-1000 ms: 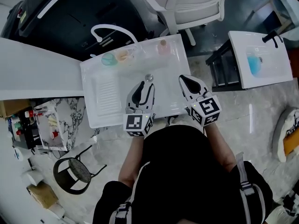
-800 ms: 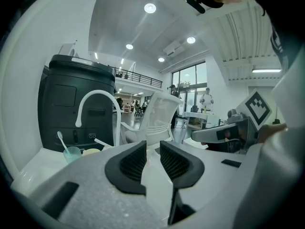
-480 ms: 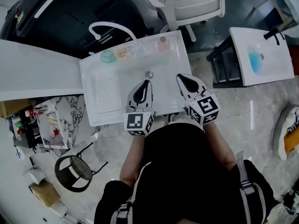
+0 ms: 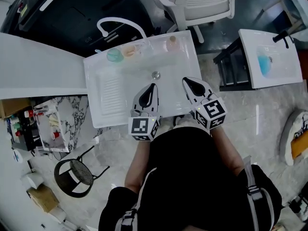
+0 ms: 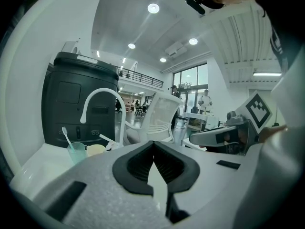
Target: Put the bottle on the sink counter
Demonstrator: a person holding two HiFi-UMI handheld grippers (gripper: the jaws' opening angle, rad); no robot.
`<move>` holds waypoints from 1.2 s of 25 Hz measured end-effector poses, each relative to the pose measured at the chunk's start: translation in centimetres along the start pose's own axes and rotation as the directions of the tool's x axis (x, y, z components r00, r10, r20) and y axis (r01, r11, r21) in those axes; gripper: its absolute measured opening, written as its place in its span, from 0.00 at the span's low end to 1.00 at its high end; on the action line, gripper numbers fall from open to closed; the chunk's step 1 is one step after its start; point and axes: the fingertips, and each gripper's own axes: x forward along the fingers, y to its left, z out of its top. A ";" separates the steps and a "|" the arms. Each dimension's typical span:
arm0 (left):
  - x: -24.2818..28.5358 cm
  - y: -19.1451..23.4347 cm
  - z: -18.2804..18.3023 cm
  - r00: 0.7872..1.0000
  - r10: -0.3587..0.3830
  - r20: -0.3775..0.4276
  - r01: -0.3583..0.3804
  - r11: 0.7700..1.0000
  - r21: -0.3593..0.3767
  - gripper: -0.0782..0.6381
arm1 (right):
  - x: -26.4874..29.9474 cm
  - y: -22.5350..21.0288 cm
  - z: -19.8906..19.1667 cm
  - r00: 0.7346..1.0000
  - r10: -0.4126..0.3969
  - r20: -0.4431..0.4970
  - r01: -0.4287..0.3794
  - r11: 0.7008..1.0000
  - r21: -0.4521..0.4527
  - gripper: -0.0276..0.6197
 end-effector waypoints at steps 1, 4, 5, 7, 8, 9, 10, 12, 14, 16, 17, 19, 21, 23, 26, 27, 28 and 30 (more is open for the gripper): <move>-0.4 0.2 -0.1 1.000 -0.002 0.001 0.002 1.000 -0.005 0.14 | 0.1 0.5 -0.2 1.000 0.003 -0.004 -0.003 1.000 -0.004 0.05; -2.1 1.2 -0.7 1.000 -0.006 0.000 0.006 1.000 -0.022 0.14 | 0.4 2.5 -0.6 1.000 0.009 -0.016 -0.009 1.000 -0.017 0.05; -2.8 1.5 -0.9 1.000 -0.007 -0.002 0.007 1.000 -0.027 0.14 | 0.6 3.2 -0.7 1.000 0.008 -0.018 -0.008 1.000 -0.018 0.05; -4.3 2.3 -1.3 1.000 -0.014 -0.006 0.014 0.999 -0.035 0.14 | 0.7 4.8 -0.9 1.000 0.002 -0.020 -0.002 1.000 -0.015 0.05; -5.1 2.6 -1.4 1.000 -0.018 -0.007 0.018 0.999 -0.035 0.14 | 0.8 5.6 -0.9 1.000 0.000 -0.020 0.000 1.000 -0.014 0.05; -5.8 2.9 -1.4 1.000 -0.023 -0.008 0.023 0.999 -0.032 0.14 | 0.9 6.4 -1.0 1.000 -0.002 -0.019 0.002 1.000 -0.014 0.05; -6.5 3.1 -1.5 1.000 -0.028 -0.008 0.027 0.999 -0.027 0.14 | 0.9 7.2 -1.1 1.000 -0.005 -0.019 0.004 1.000 -0.015 0.05; -8.0 3.6 -1.7 0.999 -0.038 -0.009 0.038 0.999 -0.018 0.14 | 1.0 8.8 -1.6 1.000 -0.010 -0.020 0.010 1.000 -0.017 0.05; -9.7 4.2 -2.0 0.999 -0.046 -0.014 0.046 0.999 -0.018 0.14 | 0.8 10.6 -2.1 1.000 -0.016 -0.019 0.016 1.000 -0.018 0.05; -11.6 4.8 -2.3 0.998 -0.055 -0.015 0.055 0.998 -0.020 0.14 | 0.4 12.5 -2.5 1.000 -0.027 -0.012 0.027 0.999 -0.018 0.05; -12.5 5.0 -2.4 0.998 -0.062 -0.013 0.061 0.998 -0.023 0.14 | 0.2 13.4 -2.8 0.999 -0.035 -0.009 0.035 0.999 -0.017 0.05; -14.5 5.3 -2.6 0.997 -0.076 -0.009 0.076 0.997 -0.028 0.14 | -0.3 15.1 -3.6 0.999 -0.051 -0.007 0.051 0.999 -0.014 0.05; -16.4 5.6 -3.0 0.996 -0.091 -0.010 0.090 0.996 -0.027 0.14 | -0.9 16.8 -4.4 0.998 -0.065 -0.006 0.065 0.998 -0.006 0.05; -18.2 5.8 -3.5 0.994 -0.106 -0.014 0.106 0.994 -0.022 0.14 | -1.5 18.6 -5.3 0.997 -0.077 -0.005 0.077 0.997 -0.001 0.05; -20.5 5.7 -4.2 0.990 -0.144 -0.010 0.143 0.989 -0.027 0.14 | -2.8 20.9 -6.5 0.995 -0.099 -0.008 0.099 0.995 0.001 0.05; -21.1 5.6 -4.4 0.987 -0.159 -0.008 0.159 0.987 -0.031 0.14 | -3.2 21.5 -6.8 0.994 -0.109 -0.009 0.109 0.994 0.001 0.05; -21.6 5.5 -4.7 0.985 -0.173 -0.009 0.173 0.984 -0.033 0.14 | -3.6 22.2 -7.1 0.993 -0.121 -0.009 0.121 0.993 0.001 0.05; -22.9 5.4 -5.4 0.980 -0.197 -0.019 0.197 0.980 -0.034 0.13 | -4.4 23.5 -7.7 0.990 -0.142 -0.005 0.142 0.990 0.005 0.05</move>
